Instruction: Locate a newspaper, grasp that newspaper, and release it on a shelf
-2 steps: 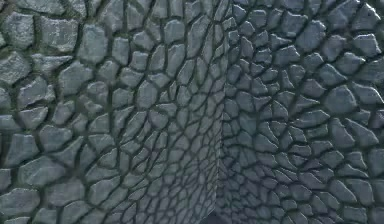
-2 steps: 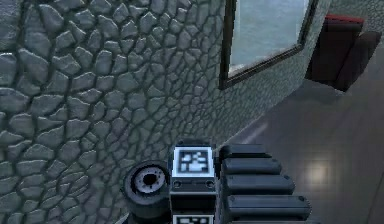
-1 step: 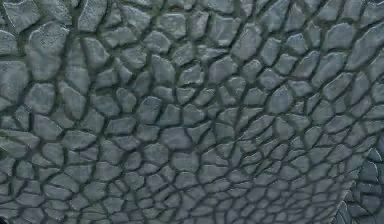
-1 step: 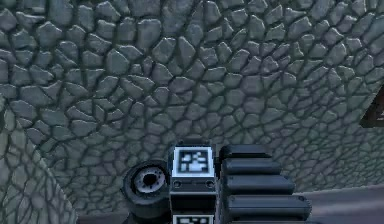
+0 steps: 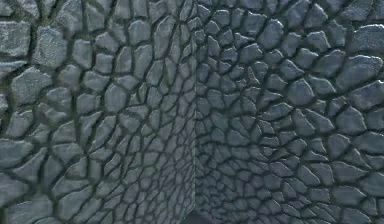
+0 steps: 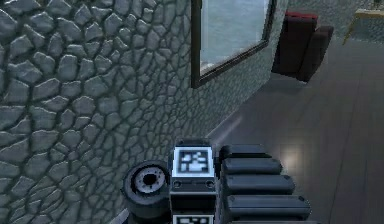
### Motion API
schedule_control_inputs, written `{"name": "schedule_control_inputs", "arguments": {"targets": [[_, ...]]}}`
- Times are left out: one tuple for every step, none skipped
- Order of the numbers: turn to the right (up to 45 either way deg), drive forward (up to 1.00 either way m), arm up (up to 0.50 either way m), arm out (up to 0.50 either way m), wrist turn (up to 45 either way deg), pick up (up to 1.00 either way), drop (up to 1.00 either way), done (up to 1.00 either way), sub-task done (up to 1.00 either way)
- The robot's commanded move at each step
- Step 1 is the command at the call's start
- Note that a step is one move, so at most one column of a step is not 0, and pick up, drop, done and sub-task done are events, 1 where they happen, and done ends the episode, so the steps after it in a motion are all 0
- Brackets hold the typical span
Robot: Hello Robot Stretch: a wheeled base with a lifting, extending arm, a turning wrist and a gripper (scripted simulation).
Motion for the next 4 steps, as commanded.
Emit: {"name": "schedule_control_inputs", "arguments": {"targets": [[45.0, 0.0, 0.0, 0.0, 0.0, 0.0, 0.0, 0.0, 0.0], [3.0, 0.0, 0.0, 0.0, 0.0, 0.0, 0.0, 0.0, 0.0], [-45.0, 0.0, 0.0, 0.0, 0.0, 0.0, 0.0, 0.0, 0.0], [-45.0, 0.0, 0.0, 0.0, 0.0, 0.0, 0.0, 0.0, 0.0]]}}
